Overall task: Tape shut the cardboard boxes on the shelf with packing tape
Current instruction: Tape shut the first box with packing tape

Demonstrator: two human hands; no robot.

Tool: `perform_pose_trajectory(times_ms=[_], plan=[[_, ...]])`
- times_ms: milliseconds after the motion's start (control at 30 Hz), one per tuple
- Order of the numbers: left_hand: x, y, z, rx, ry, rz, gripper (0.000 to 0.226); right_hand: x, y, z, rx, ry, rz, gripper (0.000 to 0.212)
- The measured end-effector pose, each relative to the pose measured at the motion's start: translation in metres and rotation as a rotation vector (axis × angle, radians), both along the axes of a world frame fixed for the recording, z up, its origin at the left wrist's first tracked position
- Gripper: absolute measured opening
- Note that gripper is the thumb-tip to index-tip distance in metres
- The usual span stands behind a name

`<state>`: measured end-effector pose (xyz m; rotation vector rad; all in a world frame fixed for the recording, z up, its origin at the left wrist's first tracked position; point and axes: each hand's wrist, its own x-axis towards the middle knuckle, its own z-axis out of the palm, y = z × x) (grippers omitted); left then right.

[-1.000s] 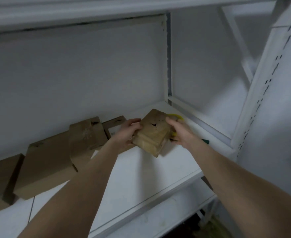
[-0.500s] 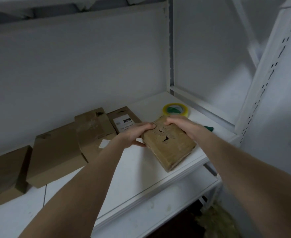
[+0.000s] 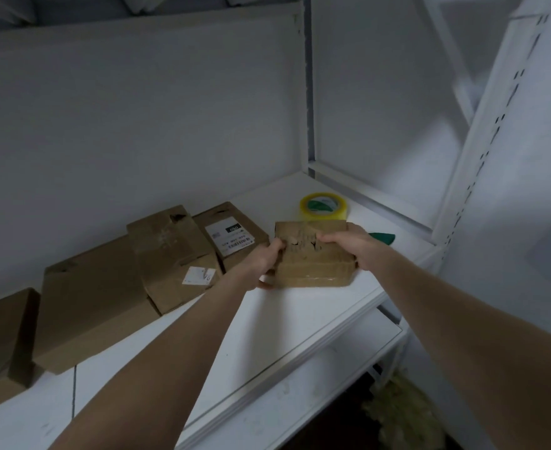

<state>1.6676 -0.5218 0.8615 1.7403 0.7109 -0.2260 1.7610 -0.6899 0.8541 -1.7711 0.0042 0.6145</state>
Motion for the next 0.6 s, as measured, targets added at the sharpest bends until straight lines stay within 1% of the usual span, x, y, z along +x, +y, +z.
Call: perform_pose_trajectory(times_ms=[33, 67, 167, 233, 300, 400, 500, 600], plan=[[-0.001, 0.002, -0.003, 0.069, 0.003, -0.06, 0.036, 0.002, 0.003, -0.002, -0.011, -0.011, -0.015, 0.065], [0.0, 0.006, -0.008, 0.161, -0.045, -0.096, 0.037, 0.002, 0.004, -0.004, -0.022, -0.021, -0.024, 0.067], [0.003, 0.018, -0.019, 0.469, -0.39, -0.096, 0.042, 0.003, 0.011, -0.012, -0.06, -0.084, -0.008, 0.074], [0.008, 0.026, -0.022, 0.633, -0.504, -0.173, 0.04, 0.003, 0.014, -0.015, -0.093, -0.127, -0.008, 0.073], [0.011, 0.03, -0.018, 0.732, -0.501, -0.257, 0.035, 0.006, 0.016, -0.016, -0.1, -0.15, -0.006, 0.067], [0.018, 0.035, -0.008, 0.858, -0.492, -0.402, 0.029, 0.01, 0.017, -0.019, -0.122, -0.157, 0.006, 0.069], [0.024, 0.036, 0.001, 0.867, -0.482, -0.499, 0.021, 0.014, 0.017, -0.022, -0.113, -0.157, 0.01, 0.062], [0.027, 0.034, 0.008, 0.87, -0.483, -0.525, 0.015, 0.016, 0.017, -0.024, -0.111, -0.151, 0.008, 0.067]])
